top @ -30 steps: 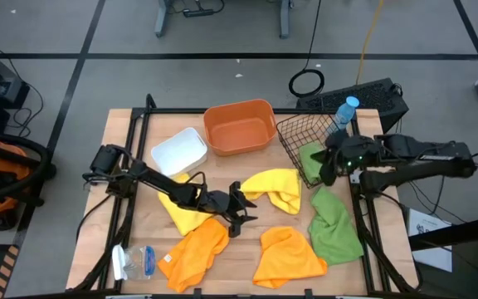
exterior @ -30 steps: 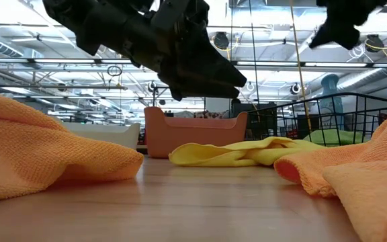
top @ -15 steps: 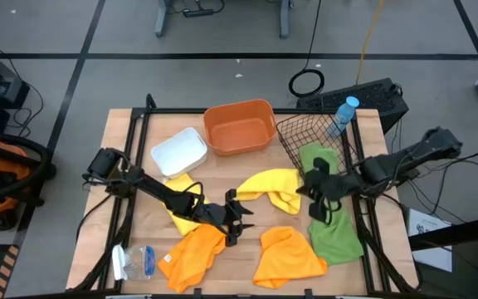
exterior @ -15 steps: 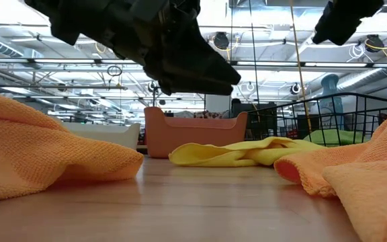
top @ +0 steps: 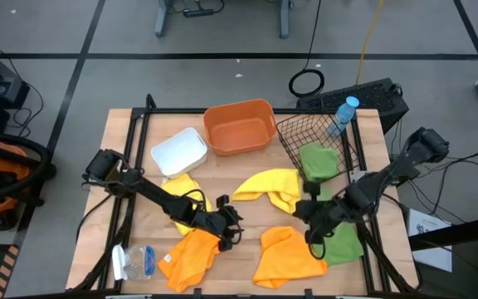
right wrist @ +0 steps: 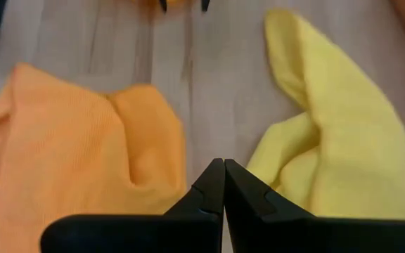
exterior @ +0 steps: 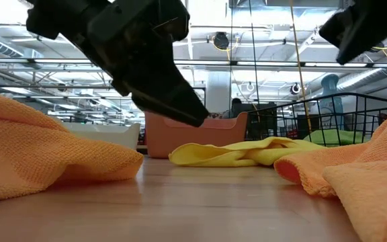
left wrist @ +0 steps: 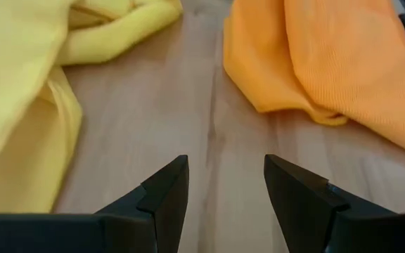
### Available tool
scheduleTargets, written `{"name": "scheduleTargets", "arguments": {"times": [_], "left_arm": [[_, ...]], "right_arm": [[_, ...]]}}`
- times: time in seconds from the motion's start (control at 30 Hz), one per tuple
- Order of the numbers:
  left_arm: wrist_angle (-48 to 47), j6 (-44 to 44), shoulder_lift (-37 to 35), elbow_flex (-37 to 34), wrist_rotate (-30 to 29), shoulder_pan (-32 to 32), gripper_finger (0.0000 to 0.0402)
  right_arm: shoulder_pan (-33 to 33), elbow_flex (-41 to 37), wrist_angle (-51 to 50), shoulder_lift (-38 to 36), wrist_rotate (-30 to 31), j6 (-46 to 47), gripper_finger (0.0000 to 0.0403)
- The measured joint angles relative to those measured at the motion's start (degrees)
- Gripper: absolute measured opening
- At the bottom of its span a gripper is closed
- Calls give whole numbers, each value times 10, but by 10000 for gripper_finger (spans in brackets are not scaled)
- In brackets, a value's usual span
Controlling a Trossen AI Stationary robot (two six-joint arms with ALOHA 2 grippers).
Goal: Sort microfiber towel by color & place in baskets
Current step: Put the green towel into the wire basket
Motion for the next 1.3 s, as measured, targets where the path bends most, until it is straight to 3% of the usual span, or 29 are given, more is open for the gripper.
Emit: {"name": "scheduleTargets", "arguments": {"times": [0.23,0.43,0.67,0.87,1.17,1.3], "left_arm": [[-14,-8,0,16,7,-14,192],[-12,-8,0,19,20,-17,192],[-5,-8,0,19,18,-17,192],[16,-7,0,19,16,-17,192],[32,-8,0,19,8,-18,192],[59,8,0,19,3,-18,192]], "right_arm": [[20,0,-1,59,-12,46,0],[40,0,-39,92,-78,145,26],[80,-1,-132,122,-118,205,91],[108,-1,-125,131,-125,213,162],[172,-52,-125,131,-141,320,261],[187,-78,-122,131,-135,366,286]]}}
